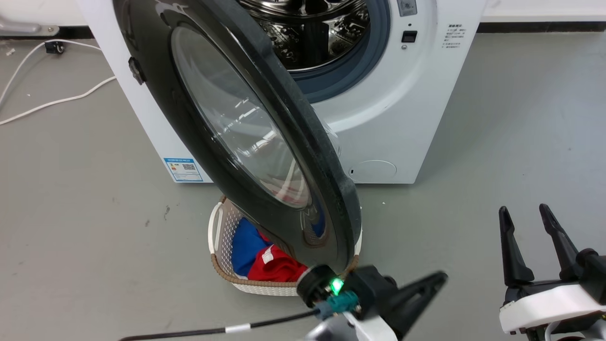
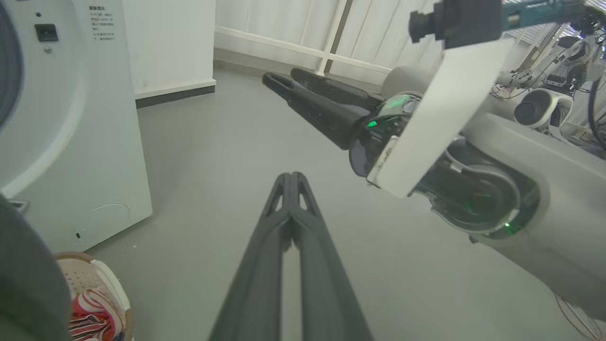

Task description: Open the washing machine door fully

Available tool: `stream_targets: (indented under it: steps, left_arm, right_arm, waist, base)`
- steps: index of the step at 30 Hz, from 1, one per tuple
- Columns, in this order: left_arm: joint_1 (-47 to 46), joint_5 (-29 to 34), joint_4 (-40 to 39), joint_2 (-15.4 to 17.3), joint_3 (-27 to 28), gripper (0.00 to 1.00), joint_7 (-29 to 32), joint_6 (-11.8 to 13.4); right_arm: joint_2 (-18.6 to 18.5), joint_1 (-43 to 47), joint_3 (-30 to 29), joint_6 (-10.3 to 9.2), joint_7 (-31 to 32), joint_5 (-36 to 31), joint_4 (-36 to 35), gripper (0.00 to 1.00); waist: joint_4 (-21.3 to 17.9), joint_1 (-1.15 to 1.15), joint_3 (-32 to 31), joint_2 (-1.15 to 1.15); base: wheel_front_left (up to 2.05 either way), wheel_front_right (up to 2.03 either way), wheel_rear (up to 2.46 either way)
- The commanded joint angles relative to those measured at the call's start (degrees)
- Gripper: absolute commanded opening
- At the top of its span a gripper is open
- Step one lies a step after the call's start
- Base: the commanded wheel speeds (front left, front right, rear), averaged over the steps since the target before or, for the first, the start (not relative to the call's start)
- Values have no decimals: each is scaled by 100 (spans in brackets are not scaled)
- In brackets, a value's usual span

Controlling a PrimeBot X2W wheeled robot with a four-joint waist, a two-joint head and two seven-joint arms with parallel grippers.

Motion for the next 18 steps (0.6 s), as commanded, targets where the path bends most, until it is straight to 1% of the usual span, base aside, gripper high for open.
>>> stream_targets:
  steps: [1, 6, 11, 15, 18]
  left_arm:
    - [-145, -16, 184, -49, 112, 0, -144, 60]
    - [-461, -6, 776, -88, 464, 0, -606, 330]
    - [-662, -82, 1175, -117, 649, 0, -885, 532]
    - [-689, -191, 1374, -123, 780, 0, -1040, 616]
    - [-659, -195, 1444, -52, 868, 0, -1128, 693]
  right_arm:
    - [-30, -66, 0, -1, -31, 45, 30, 100]
    - [-27, -140, 47, -1, -71, 67, 119, 100]
    - [-18, -149, 74, -1, -99, 91, 199, 100]
    - [-16, -179, 91, -1, -111, 112, 254, 100]
    - [-15, -193, 83, -1, -97, 123, 288, 100]
  waist:
    - [-40, 0, 34, 0]
    - [-136, 0, 65, 0]
    - [-201, 0, 68, 0]
    - [-243, 0, 73, 0]
    - [-245, 0, 92, 0]
  base:
    - [0, 0, 0]
    - [0, 0, 0]
    - [0, 0, 0]
    - [0, 0, 0]
    - [0, 0, 0]
